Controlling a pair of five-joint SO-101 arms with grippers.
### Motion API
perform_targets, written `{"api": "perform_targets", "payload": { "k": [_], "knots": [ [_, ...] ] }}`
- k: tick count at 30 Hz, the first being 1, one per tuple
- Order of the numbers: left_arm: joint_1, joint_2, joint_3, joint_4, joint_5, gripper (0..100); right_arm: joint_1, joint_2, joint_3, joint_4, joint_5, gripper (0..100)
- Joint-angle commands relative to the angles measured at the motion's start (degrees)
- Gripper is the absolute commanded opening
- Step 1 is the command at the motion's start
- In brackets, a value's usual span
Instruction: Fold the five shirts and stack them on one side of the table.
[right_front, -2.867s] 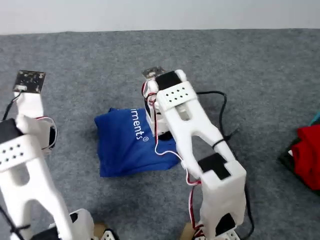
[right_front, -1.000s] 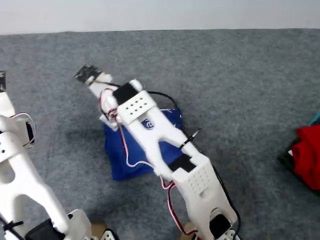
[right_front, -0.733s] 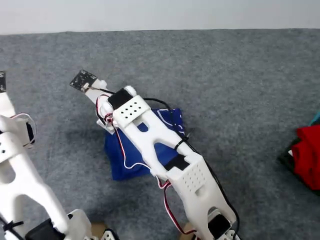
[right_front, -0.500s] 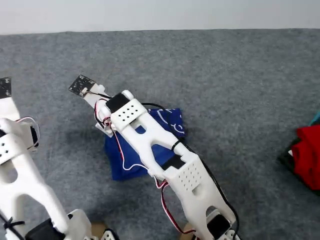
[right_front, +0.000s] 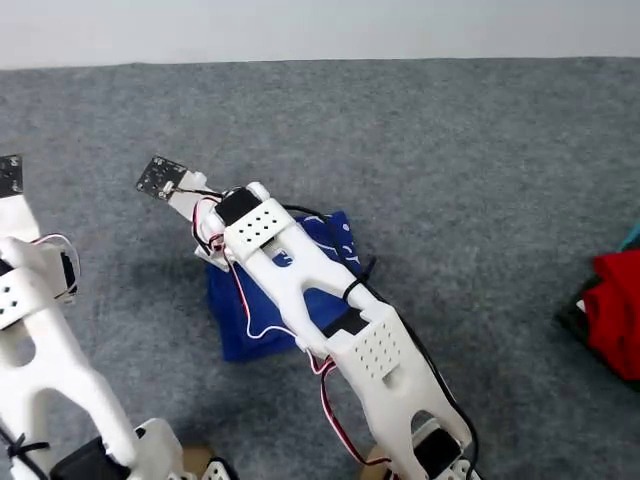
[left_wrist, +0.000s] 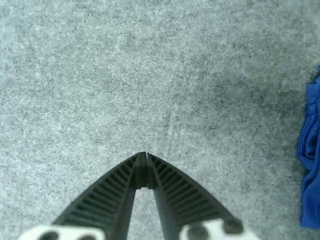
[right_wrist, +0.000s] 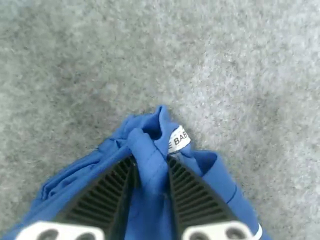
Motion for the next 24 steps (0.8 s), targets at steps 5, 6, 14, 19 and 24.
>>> {"api": "perform_targets", "payload": {
  "k": [5, 6, 14, 19, 24],
  "knots": [
    [0.0, -0.2, -0.4, -1.9, 0.2, 2, 3.3, -0.8, -10.7, 1.3, 0.7, 1.0],
    [0.1, -0.2, -0.5, -1.9, 0.2, 2, 3.7, -0.8, -11.3, 1.2, 0.9, 1.0],
    [0.1, -0.2, -0.4, -1.9, 0.2, 2, 5.9, -0.6, -11.7, 0.7, 0.9, 1.8],
    [0.1, -0.2, -0.4, -1.9, 0.2, 2, 5.9, 1.5, -11.8, 1.2, 0.6, 14.2],
    [0.1, -0.2, -0.4, -1.9, 0.2, 2, 5.7, 0.3, -11.8, 1.2, 0.5, 16.5]
  ]
}}
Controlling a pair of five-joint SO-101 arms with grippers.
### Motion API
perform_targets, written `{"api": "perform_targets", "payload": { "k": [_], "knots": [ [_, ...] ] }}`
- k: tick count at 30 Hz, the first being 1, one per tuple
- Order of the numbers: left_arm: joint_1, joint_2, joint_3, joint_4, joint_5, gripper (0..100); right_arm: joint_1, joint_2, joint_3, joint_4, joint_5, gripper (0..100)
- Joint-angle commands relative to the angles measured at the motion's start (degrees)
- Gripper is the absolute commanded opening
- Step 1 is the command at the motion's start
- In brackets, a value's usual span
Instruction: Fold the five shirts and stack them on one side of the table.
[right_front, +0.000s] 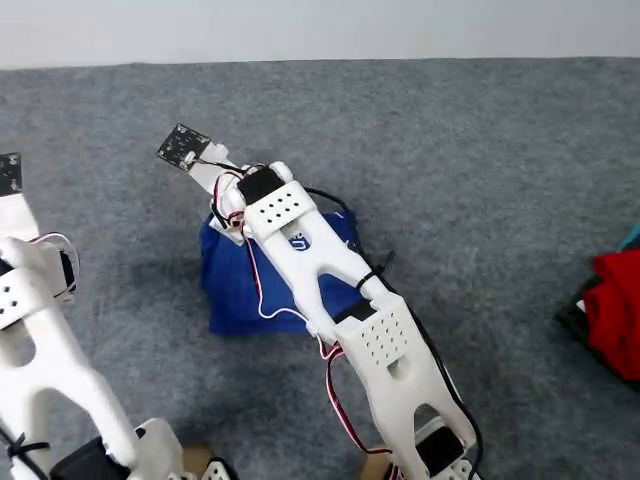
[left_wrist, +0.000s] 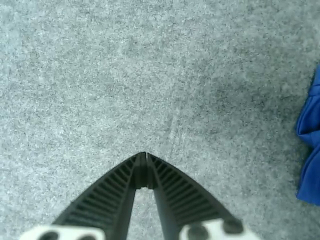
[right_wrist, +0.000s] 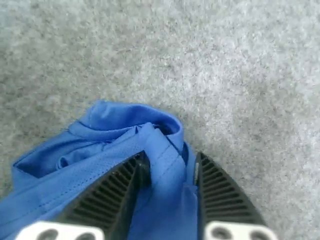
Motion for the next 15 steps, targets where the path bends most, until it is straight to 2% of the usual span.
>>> {"api": "perform_targets", "payload": {
  "k": [1, 9, 14, 15],
  "knots": [
    [0.1, -0.2, -0.4, -0.9, 0.2, 2, 0.3, -2.9, -3.6, 0.1, 0.3, 16.5],
    [0.1, -0.2, -0.4, -0.9, 0.2, 2, -1.0, -2.9, -3.6, 0.6, 0.3, 15.8],
    [0.1, -0.1, -0.4, -0.9, 0.2, 2, -1.1, -2.9, -3.6, 0.9, 1.2, 1.3],
    [0.1, -0.1, -0.4, -1.0, 0.2, 2, -0.9, -3.0, -3.6, 1.0, 2.2, 0.8]
  ]
}}
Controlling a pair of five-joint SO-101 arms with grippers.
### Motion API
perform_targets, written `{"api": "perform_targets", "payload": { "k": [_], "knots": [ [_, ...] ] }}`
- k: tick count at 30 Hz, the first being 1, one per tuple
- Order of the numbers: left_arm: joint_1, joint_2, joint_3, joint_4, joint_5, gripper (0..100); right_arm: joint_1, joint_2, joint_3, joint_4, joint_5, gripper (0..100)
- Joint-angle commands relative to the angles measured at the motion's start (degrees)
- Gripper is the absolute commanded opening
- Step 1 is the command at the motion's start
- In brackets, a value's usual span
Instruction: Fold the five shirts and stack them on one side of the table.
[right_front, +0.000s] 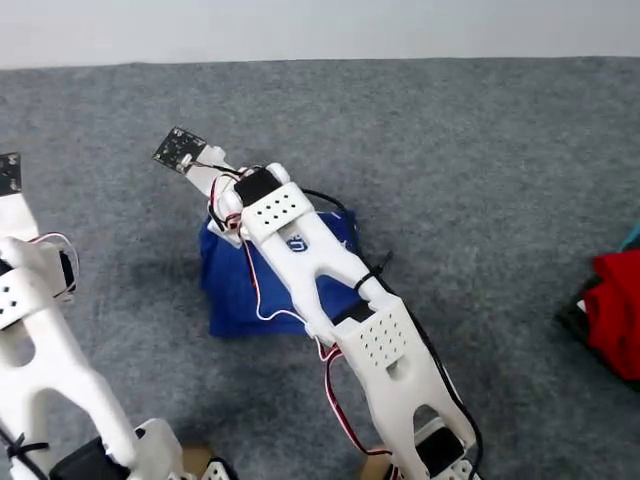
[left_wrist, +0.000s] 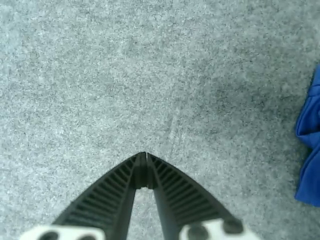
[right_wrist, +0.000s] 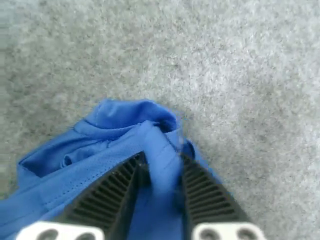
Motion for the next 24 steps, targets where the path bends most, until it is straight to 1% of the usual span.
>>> {"api": "perform_targets", "payload": {
  "k": [1, 5, 13, 18, 20, 24],
  "knots": [
    [0.1, -0.1, -0.3, -1.3, 0.2, 2, -0.3, -3.1, -3.6, 0.5, 2.4, 1.3],
    [0.1, -0.1, 1.0, -2.9, 0.2, 2, 0.6, -3.2, -4.3, 0.4, 2.7, 0.9],
    [0.1, -0.1, 1.7, -3.3, 0.2, 2, 3.1, -2.6, -11.0, 0.0, 2.8, 0.9],
    [0.1, -0.1, 1.8, -4.2, 0.2, 2, 4.4, -2.0, -11.2, -0.1, 2.8, 1.3],
    [0.3, -0.1, 1.8, -4.6, 0.2, 2, 4.4, -0.2, -11.4, 0.2, 2.8, 4.7],
    [2.4, -0.2, 1.8, -4.3, 0.2, 2, 4.4, 1.3, -11.5, 0.4, 2.1, 17.6]
  ]
}}
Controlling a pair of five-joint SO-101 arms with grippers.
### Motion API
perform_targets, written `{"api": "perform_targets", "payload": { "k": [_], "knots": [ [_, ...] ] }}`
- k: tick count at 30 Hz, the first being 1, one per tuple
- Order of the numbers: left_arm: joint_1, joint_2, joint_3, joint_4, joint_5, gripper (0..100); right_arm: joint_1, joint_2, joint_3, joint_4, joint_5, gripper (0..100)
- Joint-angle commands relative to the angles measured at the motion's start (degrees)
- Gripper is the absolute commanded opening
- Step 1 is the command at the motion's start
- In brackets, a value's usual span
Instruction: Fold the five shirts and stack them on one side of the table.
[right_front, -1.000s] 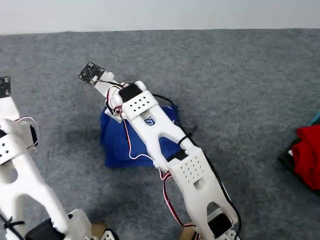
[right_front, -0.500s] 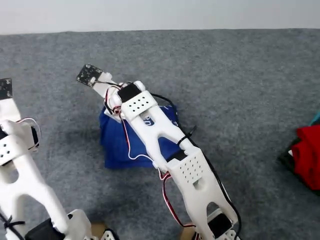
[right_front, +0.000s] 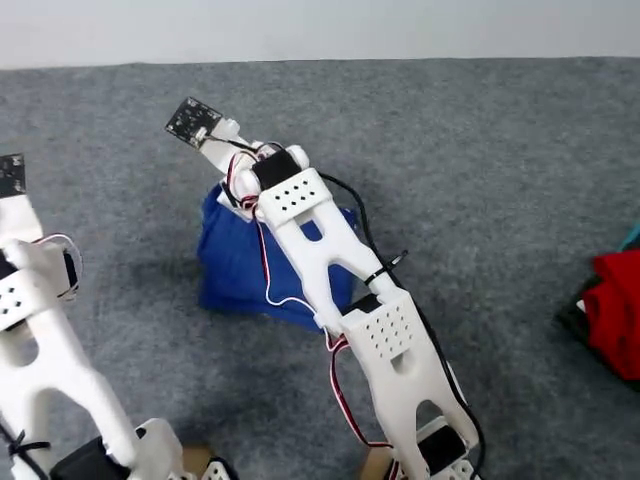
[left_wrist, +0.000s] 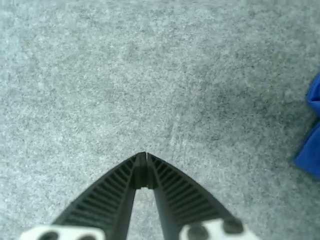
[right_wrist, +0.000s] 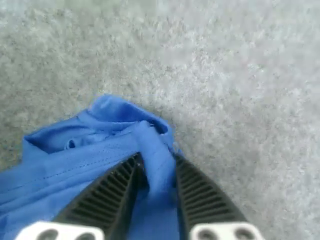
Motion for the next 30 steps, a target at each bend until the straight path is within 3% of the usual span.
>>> {"api": "perform_targets", "payload": {
  "k": [1, 8, 14, 20, 25, 30],
  "knots": [
    [1.7, -0.2, -0.5, -0.8, 0.2, 2, 0.7, -1.5, -3.3, 0.3, -1.1, 18.8],
    [4.2, -0.4, -0.9, -0.9, 0.2, 2, 2.4, -6.4, -8.4, 4.4, -2.9, 19.1],
    [9.4, -0.1, -2.2, -0.7, 0.4, 2, 6.9, -8.3, -12.7, 19.0, -3.2, 19.1],
    [16.0, -0.1, -3.3, -0.3, 0.5, 3, 10.7, -7.8, -13.8, 33.2, -11.8, 16.9],
    [25.2, 2.3, -2.5, 0.9, 0.3, 5, 13.8, -7.4, -8.2, 33.5, -12.4, 4.1],
    [33.8, 13.6, -5.4, 2.0, -2.1, 5, 19.2, -7.1, -3.9, 33.7, -12.7, 2.6]
  ]
}}
